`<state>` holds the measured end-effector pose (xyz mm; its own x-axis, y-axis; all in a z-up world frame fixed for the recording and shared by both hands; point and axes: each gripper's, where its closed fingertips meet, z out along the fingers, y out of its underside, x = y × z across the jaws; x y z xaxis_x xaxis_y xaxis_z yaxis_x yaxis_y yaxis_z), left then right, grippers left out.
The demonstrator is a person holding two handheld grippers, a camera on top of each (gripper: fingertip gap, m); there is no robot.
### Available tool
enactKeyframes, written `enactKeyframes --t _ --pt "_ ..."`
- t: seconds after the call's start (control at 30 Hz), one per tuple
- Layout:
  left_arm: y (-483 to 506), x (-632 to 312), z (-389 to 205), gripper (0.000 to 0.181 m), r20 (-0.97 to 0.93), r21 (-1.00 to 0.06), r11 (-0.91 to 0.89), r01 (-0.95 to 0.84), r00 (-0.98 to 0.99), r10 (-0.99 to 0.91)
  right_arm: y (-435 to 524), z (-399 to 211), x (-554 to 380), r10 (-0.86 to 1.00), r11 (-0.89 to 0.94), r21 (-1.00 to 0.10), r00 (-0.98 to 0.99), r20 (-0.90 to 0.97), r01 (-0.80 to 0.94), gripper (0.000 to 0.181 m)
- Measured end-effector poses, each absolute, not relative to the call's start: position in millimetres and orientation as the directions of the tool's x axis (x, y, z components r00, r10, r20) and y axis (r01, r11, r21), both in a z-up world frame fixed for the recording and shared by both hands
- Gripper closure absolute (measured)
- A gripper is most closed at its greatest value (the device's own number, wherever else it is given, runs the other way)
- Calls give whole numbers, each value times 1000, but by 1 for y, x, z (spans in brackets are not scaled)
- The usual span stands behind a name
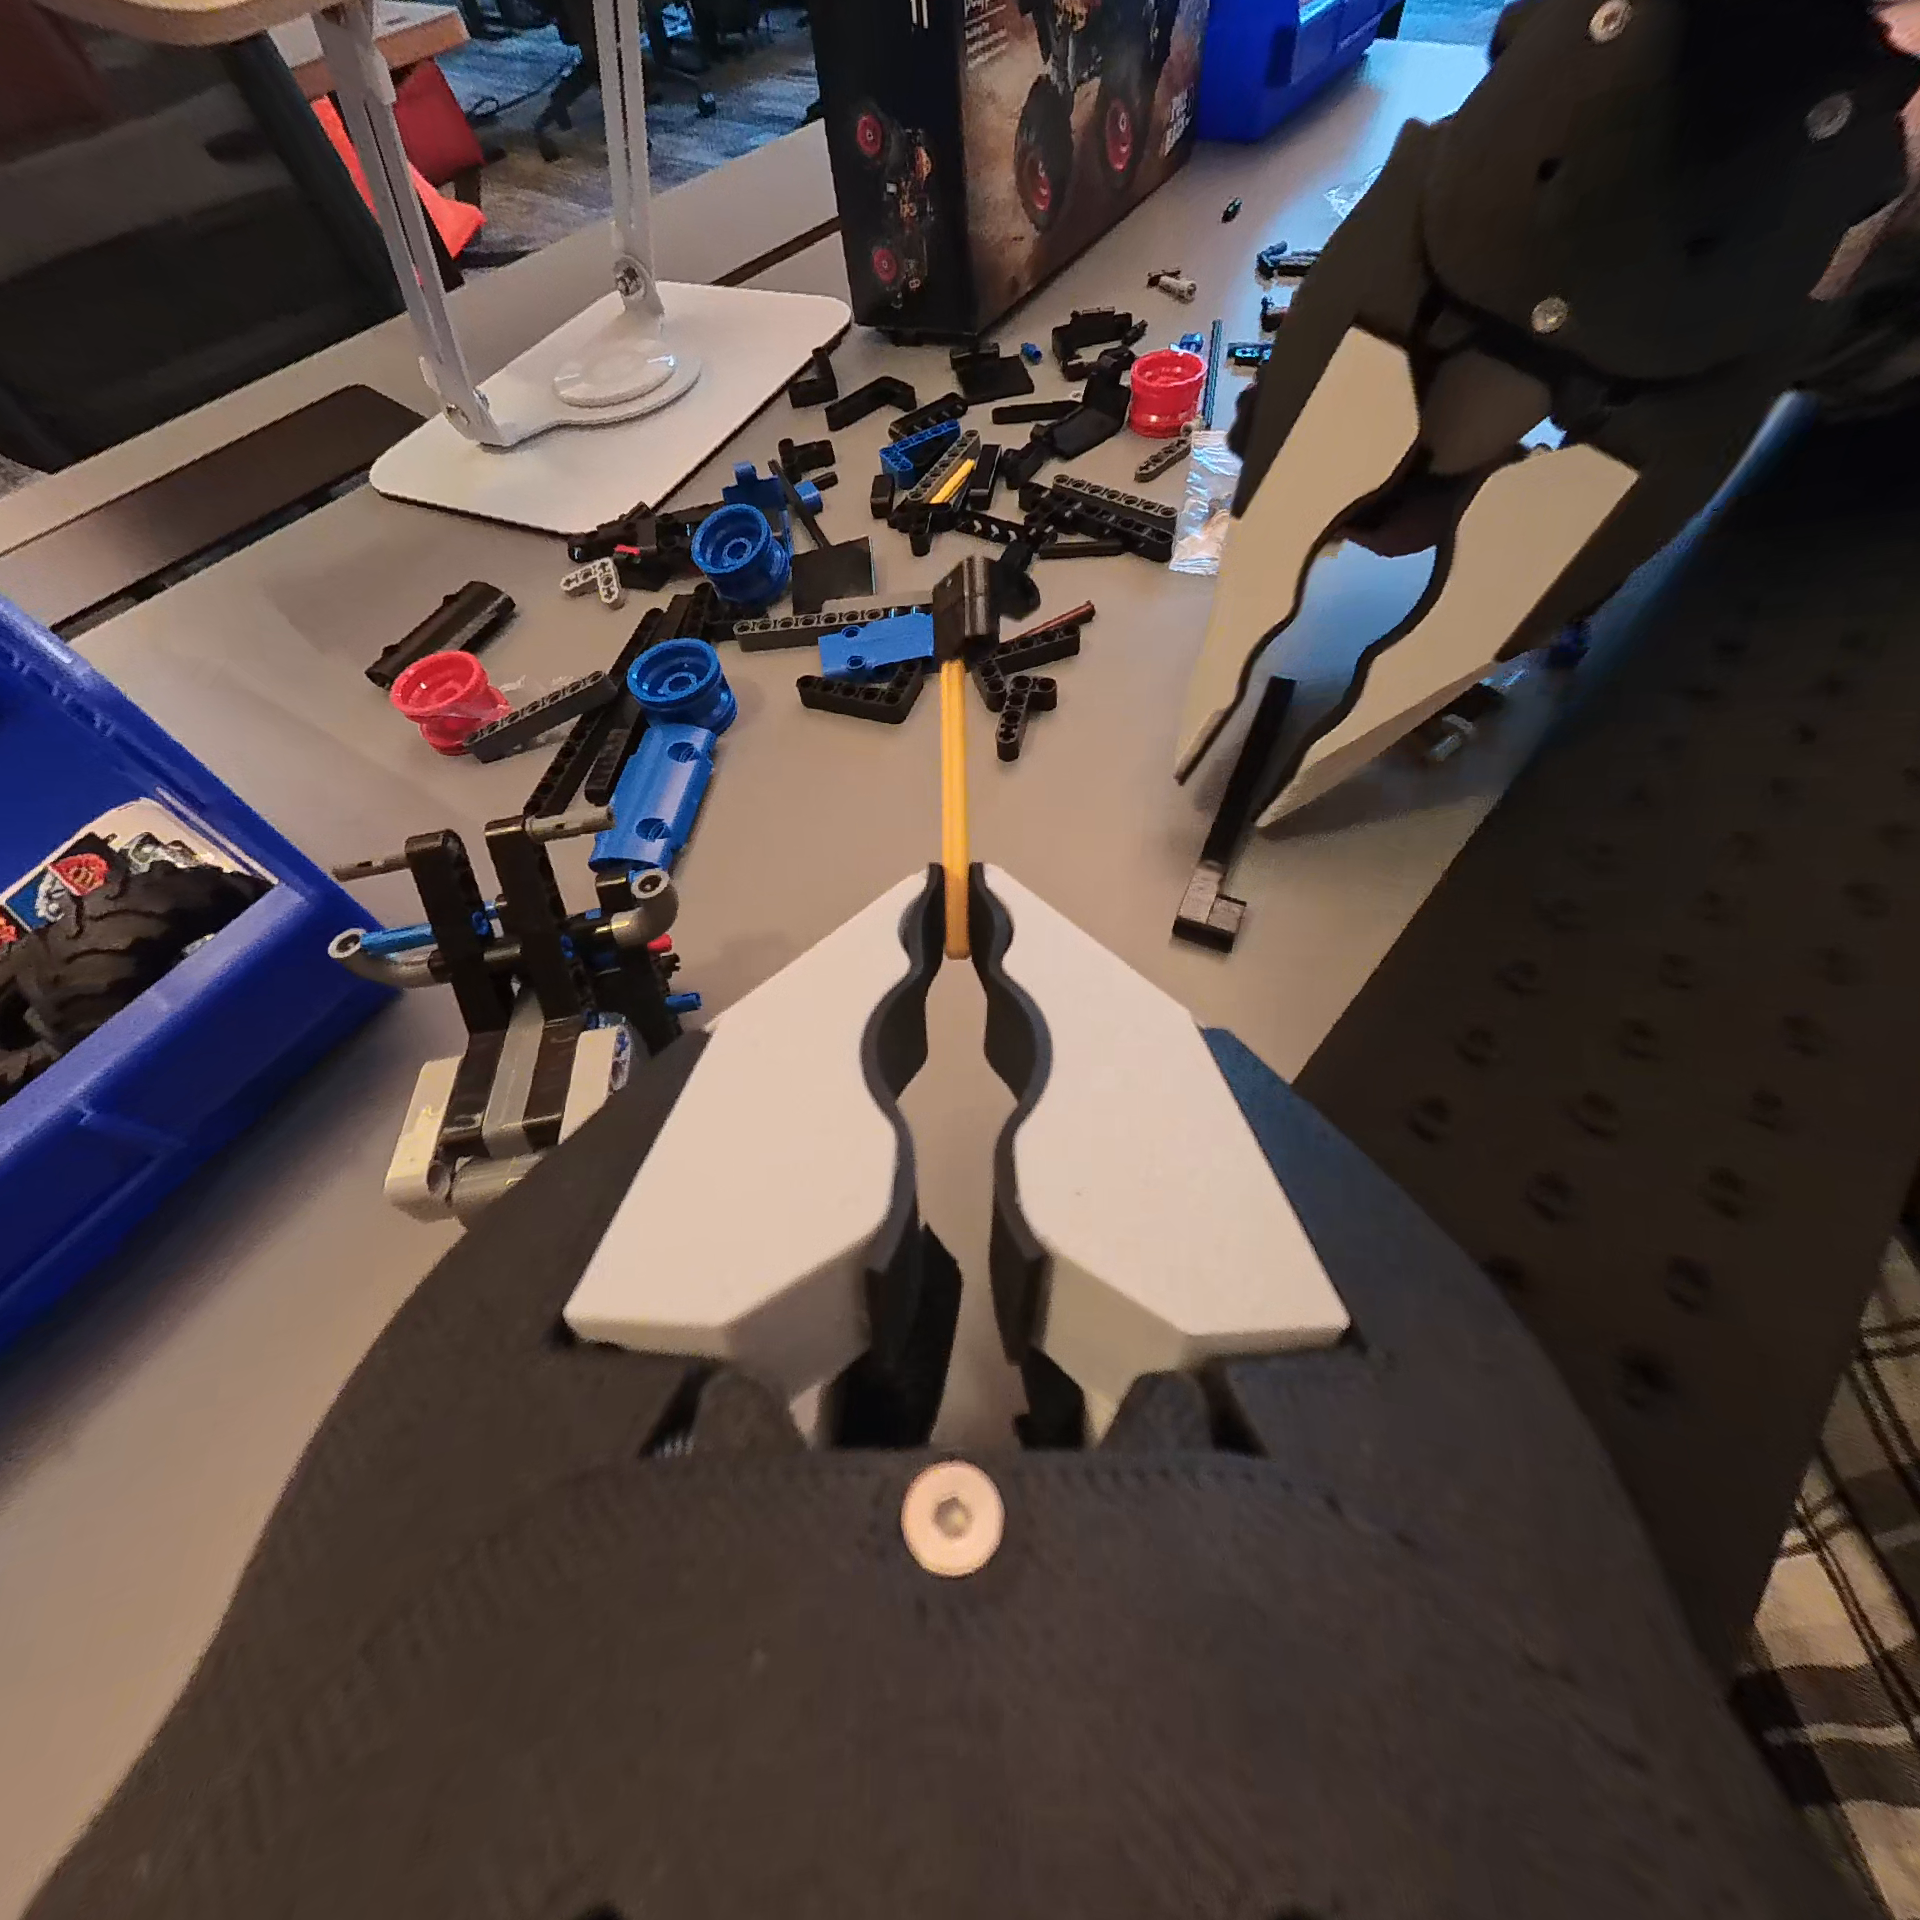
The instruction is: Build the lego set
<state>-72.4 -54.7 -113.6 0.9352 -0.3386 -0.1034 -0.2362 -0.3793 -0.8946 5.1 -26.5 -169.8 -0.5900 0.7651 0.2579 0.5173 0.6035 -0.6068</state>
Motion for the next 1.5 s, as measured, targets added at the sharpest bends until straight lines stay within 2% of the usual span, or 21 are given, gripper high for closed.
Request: enactKeyframes --t 0.03,0.2,0.47,0.83,1.07,1.5 --pt "-55 -72 -114 179 -104 -893 -382 -237 935 -339 -24 -173 6 765 605 -598 -592 253 527 162" --pt "-54 -70 -125 179 -101 -859 -439 -263 928 -359 -21 -177 9 761 610 -585 -601 244 534 173" --pt "-45 -69 -143 179 -122 -792 -521 -318 919 -376 -13 -177 10 785 583 -583 -576 227 566 172" --pt "-38 -79 -178 179 -162 -644 -648 -406 901 -403 8 -166 21 824 527 -616 -529 203 585 166" --pt "-37 -80 -180 178 -143 -644 -650 -404 898 -417 21 -158 31 840 498 -641 -510 187 585 164" --pt "-40 -80 -166 153 -157 -678 -618 -397 900 -407 24 -149 76 840 472 -635 -530 114 611 161"
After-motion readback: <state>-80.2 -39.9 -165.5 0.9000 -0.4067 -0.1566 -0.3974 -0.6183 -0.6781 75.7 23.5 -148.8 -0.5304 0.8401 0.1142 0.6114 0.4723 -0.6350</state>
